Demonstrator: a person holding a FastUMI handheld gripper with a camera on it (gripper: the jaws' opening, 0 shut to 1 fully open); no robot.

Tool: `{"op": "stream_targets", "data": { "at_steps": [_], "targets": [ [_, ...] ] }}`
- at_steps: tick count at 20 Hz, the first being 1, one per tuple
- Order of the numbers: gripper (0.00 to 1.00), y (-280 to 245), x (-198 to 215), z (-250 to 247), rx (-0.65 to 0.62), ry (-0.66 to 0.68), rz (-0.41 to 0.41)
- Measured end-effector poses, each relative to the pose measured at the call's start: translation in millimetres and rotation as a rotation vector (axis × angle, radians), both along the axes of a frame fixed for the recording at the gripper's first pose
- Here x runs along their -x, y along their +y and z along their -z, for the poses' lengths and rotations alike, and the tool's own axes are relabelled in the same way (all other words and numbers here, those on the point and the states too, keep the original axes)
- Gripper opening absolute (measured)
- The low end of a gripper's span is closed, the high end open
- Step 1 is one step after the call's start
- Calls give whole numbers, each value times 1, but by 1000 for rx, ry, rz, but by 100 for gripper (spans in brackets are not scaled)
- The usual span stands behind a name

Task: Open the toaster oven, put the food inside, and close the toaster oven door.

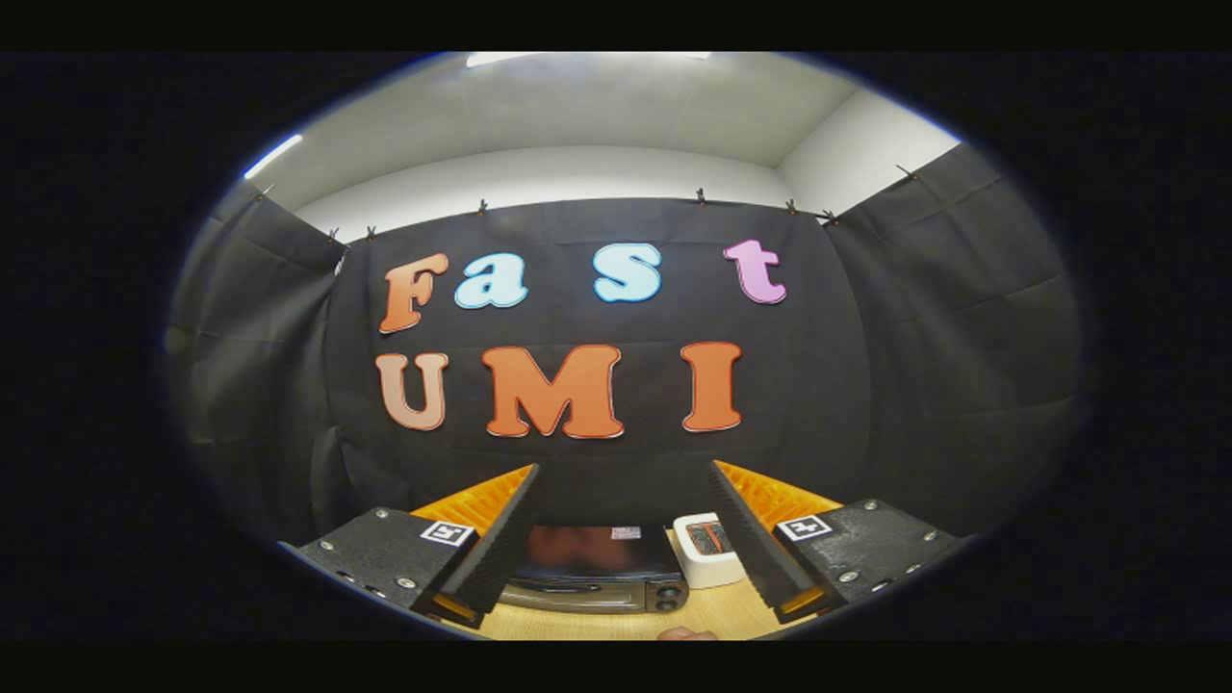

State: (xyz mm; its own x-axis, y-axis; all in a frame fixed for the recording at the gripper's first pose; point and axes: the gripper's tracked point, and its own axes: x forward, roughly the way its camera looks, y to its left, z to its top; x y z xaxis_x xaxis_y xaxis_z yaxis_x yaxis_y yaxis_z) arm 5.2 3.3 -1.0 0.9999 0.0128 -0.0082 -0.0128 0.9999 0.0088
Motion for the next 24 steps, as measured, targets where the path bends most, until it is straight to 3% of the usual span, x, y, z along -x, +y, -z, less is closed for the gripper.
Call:
{"op": "stream_targets", "data": {
  "at_steps": [13,20,24],
  "targets": [
    [98,10,1,5,30,-12,-13],
    [98,39,-10,51,46,60,-81],
    [99,50,-21,96,35,131,-78]
  ]
}}
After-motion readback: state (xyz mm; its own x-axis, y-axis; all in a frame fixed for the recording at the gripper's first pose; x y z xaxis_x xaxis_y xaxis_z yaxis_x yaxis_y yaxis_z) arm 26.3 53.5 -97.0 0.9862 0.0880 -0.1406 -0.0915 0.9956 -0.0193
